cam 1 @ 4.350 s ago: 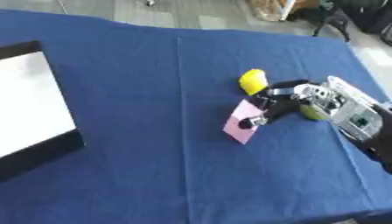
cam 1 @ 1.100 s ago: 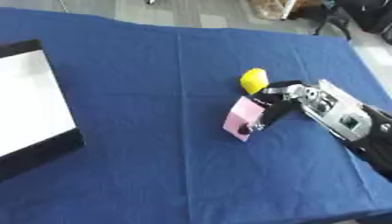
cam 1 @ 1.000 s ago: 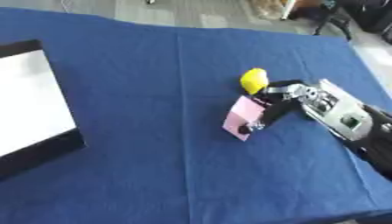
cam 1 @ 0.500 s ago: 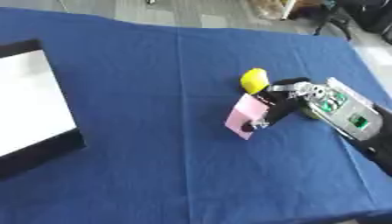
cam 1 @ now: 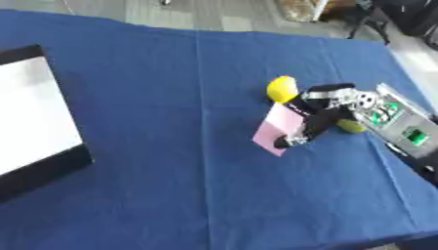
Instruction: Pick up the objects with one hand, pass them to the other hand, and then place them into the box on the other side of the table.
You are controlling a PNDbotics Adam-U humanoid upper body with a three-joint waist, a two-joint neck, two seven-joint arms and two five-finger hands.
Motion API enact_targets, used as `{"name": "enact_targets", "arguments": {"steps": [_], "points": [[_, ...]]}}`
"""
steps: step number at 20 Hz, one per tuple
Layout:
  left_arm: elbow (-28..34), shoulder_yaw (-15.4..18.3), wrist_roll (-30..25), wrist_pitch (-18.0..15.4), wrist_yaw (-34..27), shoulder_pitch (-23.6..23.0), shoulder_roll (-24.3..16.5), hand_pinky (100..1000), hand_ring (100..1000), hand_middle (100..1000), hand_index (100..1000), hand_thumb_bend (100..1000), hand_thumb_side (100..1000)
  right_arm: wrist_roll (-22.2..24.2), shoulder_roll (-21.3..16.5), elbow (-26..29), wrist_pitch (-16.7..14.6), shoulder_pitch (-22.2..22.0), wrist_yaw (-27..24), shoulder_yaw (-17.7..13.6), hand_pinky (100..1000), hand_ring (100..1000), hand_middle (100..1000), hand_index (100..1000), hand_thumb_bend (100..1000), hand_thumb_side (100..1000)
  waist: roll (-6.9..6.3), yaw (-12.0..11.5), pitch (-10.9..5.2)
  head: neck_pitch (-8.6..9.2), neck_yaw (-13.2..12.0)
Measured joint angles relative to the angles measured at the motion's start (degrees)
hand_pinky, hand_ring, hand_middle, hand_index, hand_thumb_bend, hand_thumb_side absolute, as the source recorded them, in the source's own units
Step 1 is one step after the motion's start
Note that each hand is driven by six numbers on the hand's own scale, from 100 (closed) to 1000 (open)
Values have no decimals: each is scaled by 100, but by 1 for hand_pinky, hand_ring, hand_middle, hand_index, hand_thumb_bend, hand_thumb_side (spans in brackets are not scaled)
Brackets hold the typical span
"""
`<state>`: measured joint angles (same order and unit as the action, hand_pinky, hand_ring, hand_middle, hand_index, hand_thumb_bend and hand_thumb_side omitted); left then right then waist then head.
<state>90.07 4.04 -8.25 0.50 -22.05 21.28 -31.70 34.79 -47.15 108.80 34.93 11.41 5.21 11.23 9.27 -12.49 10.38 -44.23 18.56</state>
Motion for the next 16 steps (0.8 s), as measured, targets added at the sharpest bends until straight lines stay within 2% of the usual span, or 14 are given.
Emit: {"name": "enact_targets", "arguments": {"steps": [3, 5, 6, 7, 10, 16], "points": [[-23, 0, -5, -18, 0, -5, 0, 1000, 906, 719, 720, 140, 836, -103, 0, 228, 90, -92, -400, -135, 758, 673, 494, 607, 424, 100, -1, 4, 0, 0, 5], [-25, 0, 0, -30, -2, -5, 0, 1000, 906, 719, 720, 138, 835, -217, 2, 365, 129, -134, -739, -218, 756, 670, 491, 608, 413, 100, -2, 4, 0, 0, 34], [-26, 0, 1, -36, -3, -5, 0, 1000, 906, 719, 719, 137, 834, -284, 7, 405, 122, -139, -925, -249, 755, 669, 489, 609, 439, 100, -6, 4, 0, 0, 48], [-26, 0, -1, -45, -6, -5, 0, 1000, 906, 719, 720, 135, 833, -348, 21, 436, 103, -140, -1114, -277, 753, 667, 488, 610, 402, 100, -18, 2, 0, 0, 59], [-27, 0, -4, -73, -10, -4, 0, 1000, 906, 719, 719, 133, 831, -548, 88, 465, -11, -190, -1675, -337, 752, 666, 487, 610, 402, 100, -92, 0, 0, 0, 85], [-26, -2, -15, -125, -46, 48, 0, 1000, 906, 719, 720, 123, 817, -886, 197, 477, -349, -194, -2579, -407, 748, 656, 473, 602, 281, 100, -180, -1, 0, 0, 104]]}}
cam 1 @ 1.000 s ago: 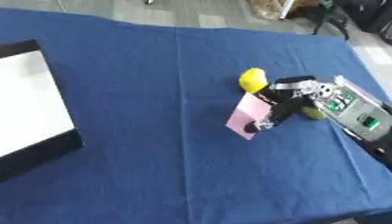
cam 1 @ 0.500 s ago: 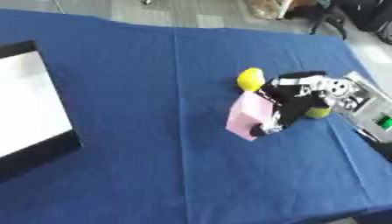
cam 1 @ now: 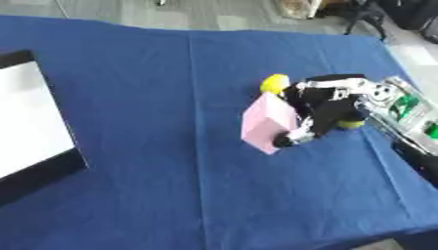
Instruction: Pick up the objects with one hand, pass them to the other hand, and then place them into the box on the other side of the table.
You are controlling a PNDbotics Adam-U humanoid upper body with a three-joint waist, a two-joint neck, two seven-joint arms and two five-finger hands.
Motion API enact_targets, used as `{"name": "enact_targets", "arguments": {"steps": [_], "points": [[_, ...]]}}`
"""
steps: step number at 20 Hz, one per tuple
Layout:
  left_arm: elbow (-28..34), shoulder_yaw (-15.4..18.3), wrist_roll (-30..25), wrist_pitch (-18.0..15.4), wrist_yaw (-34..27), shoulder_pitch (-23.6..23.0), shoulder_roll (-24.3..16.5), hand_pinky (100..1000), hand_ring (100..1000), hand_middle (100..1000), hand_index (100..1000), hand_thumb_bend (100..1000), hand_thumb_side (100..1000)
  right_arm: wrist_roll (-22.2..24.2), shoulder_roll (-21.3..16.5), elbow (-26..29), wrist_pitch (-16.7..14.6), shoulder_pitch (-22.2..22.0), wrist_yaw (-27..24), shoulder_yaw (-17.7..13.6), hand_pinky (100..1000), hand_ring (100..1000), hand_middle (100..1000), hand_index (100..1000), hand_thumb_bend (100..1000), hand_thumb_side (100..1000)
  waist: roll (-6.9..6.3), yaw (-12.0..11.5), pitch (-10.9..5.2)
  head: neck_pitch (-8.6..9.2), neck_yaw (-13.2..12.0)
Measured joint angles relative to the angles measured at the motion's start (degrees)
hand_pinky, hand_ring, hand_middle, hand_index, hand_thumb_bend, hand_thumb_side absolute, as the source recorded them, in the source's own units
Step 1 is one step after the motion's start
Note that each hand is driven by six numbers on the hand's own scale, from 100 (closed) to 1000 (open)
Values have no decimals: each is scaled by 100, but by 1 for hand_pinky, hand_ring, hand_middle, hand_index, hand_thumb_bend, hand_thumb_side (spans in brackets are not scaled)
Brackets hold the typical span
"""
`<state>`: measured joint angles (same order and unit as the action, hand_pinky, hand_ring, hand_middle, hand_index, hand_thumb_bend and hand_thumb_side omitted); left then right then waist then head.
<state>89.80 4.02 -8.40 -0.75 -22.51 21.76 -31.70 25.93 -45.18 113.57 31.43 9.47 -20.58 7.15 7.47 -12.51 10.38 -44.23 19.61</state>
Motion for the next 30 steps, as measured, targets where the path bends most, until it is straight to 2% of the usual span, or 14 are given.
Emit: {"name": "enact_targets", "arguments": {"steps": [6, 7, 8, 14, 23, 30], "points": [[12, -37, -31, -68, -29, 107, 5, 1000, 906, 720, 720, 112, 802, -481, 7, 8, -537, 50, -525, -98, 748, 653, 465, 598, 199, 100, -138, -36, 42, 0, -7], [24, -39, -34, -83, -42, 130, 6, 1000, 906, 720, 720, 110, 799, -575, 7, 12, -631, 68, -584, -108, 750, 652, 465, 598, 150, 100, -169, -56, 44, 0, -8], [44, -41, -37, -99, -58, 161, 7, 1000, 906, 720, 720, 108, 796, -668, 8, 13, -718, 80, -644, -108, 751, 652, 463, 598, 179, 100, -194, -77, 51, 0, -12], [144, -110, -59, -199, -111, 431, 57, 1000, 904, 725, 724, 100, 758, -1363, 66, 14, -1241, 238, -892, -102, 748, 636, 464, 603, 100, 100, -258, -223, 79, 0, -63], [275, -334, -122, -433, -110, 1107, 43, 1000, 899, 731, 730, 100, 706, -2408, 266, 14, -2197, 480, -812, 174, 747, 620, 466, 605, 100, 100, -286, -422, 79, 0, 30], [281, -662, -282, -653, 165, 1632, -108, 984, 895, 734, 736, 100, 674, -2700, 354, 14, -2481, 608, -482, 461, 747, 612, 465, 604, 100, 100, -330, -523, 79, 0, 121]]}}
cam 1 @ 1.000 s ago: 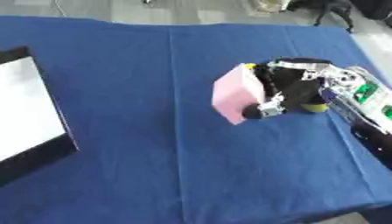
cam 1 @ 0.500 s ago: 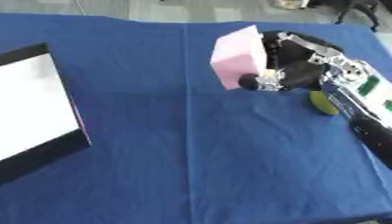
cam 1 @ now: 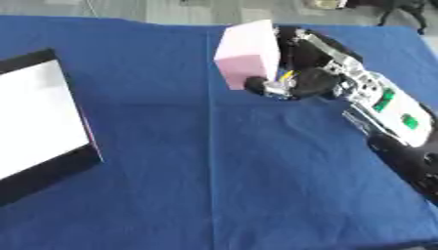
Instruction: Pick up the objects with one hand, pass them to the other hand, and then place them into the box on the other side of the table.
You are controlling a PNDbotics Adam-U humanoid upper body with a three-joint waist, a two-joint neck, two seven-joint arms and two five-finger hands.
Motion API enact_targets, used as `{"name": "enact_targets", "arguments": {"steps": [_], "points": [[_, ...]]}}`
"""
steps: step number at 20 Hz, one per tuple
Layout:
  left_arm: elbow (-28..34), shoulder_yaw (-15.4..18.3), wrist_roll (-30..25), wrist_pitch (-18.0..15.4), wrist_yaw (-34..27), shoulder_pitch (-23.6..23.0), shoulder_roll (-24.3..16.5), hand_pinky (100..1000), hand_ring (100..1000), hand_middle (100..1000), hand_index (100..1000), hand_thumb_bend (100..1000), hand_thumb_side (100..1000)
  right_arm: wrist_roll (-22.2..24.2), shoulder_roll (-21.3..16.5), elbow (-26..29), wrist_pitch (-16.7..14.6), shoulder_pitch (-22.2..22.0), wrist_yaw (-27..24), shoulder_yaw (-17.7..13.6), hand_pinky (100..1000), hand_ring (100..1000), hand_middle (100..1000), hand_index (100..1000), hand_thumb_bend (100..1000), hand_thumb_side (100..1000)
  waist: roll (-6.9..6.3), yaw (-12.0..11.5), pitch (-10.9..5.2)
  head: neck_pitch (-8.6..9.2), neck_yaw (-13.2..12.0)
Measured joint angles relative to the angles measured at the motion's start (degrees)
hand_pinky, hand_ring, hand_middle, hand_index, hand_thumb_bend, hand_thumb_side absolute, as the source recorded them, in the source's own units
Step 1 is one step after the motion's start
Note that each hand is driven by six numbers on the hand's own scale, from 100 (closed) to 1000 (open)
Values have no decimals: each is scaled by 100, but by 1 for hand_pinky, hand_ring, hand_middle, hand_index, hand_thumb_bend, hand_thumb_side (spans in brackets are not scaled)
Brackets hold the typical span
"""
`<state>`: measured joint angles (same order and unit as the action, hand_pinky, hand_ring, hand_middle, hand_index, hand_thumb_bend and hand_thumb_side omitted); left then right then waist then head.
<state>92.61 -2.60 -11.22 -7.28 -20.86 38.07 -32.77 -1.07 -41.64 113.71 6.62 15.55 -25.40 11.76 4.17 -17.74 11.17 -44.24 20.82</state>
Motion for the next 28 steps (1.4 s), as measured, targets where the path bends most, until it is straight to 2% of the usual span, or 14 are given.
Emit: {"name": "enact_targets", "arguments": {"steps": [5, 9, 10, 14, 20, 28], "points": [[-77, -346, -211, -185, 452, 478, -45, 967, 895, 738, 745, 100, 636, -190, 2, 0, -148, 124, 218, 118, 742, 612, 468, 605, 100, 100, -84, -43, 0, 0, 79], [-190, -644, -503, -308, 965, 823, -45, 954, 894, 742, 753, 100, 597, -300, 0, 0, -288, 169, 466, 223, 744, 611, 468, 605, 100, 100, -103, -111, 0, 0, 138], [-221, -715, -593, -327, 1120, 900, -45, 945, 892, 744, 760, 100, 556, -299, -1, 0, -308, 182, 530, 251, 746, 611, 469, 604, 100, 100, -103, -114, 0, 0, 148], [-363, -1020, -1006, -430, 1839, 1202, -39, 930, 888, 748, 770, 100, 491, -252, -5, 0, -388, 225, 790, 348, 748, 610, 469, 604, 100, 100, -131, -161, 0, 0, 150], [-602, -1384, -1460, -603, 2601, 1491, 117, 919, 884, 757, 787, 100, 490, -166, -23, 0, -491, 350, 979, 467, 751, 611, 470, 604, 100, 100, -178, -260, 0, 0, 102], [-834, -1811, -1957, -673, 3235, 1749, 440, 910, 882, 772, 836, 100, 493, -80, -48, 0, -517, 465, 1114, 606, 751, 610, 471, 604, 100, 100, -197, -329, 0, 0, 132]]}}
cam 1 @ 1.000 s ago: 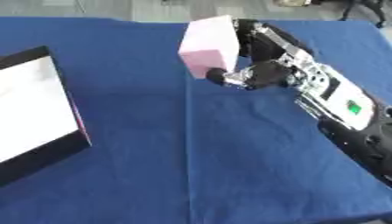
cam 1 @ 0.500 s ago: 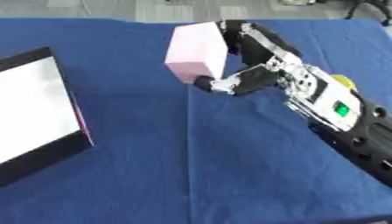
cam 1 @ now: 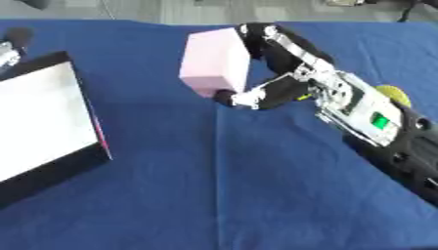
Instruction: Pick up the objects with one hand, pass them to the other hand, and then place them into the box on the other side of the table.
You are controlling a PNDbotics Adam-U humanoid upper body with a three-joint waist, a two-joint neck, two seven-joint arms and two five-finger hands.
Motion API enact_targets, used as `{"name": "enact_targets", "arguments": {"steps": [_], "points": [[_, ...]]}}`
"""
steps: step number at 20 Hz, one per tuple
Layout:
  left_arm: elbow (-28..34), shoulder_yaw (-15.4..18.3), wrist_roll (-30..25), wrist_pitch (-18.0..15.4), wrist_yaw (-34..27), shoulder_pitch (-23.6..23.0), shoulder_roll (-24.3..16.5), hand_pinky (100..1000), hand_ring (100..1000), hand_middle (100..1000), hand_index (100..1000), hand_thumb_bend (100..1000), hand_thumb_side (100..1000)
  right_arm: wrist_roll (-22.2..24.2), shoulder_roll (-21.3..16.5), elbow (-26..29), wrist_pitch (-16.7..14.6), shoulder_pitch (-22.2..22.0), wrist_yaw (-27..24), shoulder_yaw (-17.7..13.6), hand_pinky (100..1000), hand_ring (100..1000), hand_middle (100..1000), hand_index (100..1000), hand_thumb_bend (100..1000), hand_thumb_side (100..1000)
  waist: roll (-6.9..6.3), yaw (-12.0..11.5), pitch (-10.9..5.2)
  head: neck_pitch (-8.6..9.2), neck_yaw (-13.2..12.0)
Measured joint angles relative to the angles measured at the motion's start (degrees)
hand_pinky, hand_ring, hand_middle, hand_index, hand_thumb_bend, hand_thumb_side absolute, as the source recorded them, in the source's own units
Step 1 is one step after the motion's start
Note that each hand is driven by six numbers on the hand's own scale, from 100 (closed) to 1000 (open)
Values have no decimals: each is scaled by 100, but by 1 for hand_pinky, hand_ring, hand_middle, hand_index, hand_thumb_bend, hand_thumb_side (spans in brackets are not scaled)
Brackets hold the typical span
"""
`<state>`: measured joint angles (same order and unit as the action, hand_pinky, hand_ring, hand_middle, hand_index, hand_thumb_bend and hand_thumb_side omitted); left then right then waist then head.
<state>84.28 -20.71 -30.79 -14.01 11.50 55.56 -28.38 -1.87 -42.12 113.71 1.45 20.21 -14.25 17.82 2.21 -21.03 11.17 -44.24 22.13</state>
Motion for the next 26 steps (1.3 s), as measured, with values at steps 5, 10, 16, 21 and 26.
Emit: {"name": "enact_targets", "arguments": {"steps": [5, 10, 16, 21, 26], "points": [[-143, -222, -155, -47, 361, 128, 224, 902, 879, 775, 845, 100, 475, 71, 1, 0, -10, 56, 66, 67, 751, 610, 472, 603, 100, 100, 0, -13, 0, 0, 72], [-268, -404, -212, -118, 723, 226, 447, 894, 876, 781, 848, 100, 446, 135, 1, 0, -103, 117, 143, 102, 751, 610, 472, 603, 100, 100, -31, -15, 0, 0, 106], [-417, -579, -147, -201, 1270, 295, 766, 890, 880, 808, 864, 167, 398, 167, 5, 0, -85, 193, 173, 140, 749, 609, 471, 602, 100, 100, -64, -26, 0, 0, 136], [-550, -682, -15, -273, 1725, 301, 989, 896, 887, 810, 884, 274, 433, 253, 52, 0, -41, 232, 220, 193, 748, 608, 471, 602, 100, 100, -74, -50, 0, 0, 149], [-610, -714, 100, -175, 1979, 301, 1120, 916, 898, 807, 866, 430, 564, 337, 102, -8, 20, 248, 318, 245, 748, 608, 471, 602, 100, 100, -74, -56, 2, 0, 149]]}}
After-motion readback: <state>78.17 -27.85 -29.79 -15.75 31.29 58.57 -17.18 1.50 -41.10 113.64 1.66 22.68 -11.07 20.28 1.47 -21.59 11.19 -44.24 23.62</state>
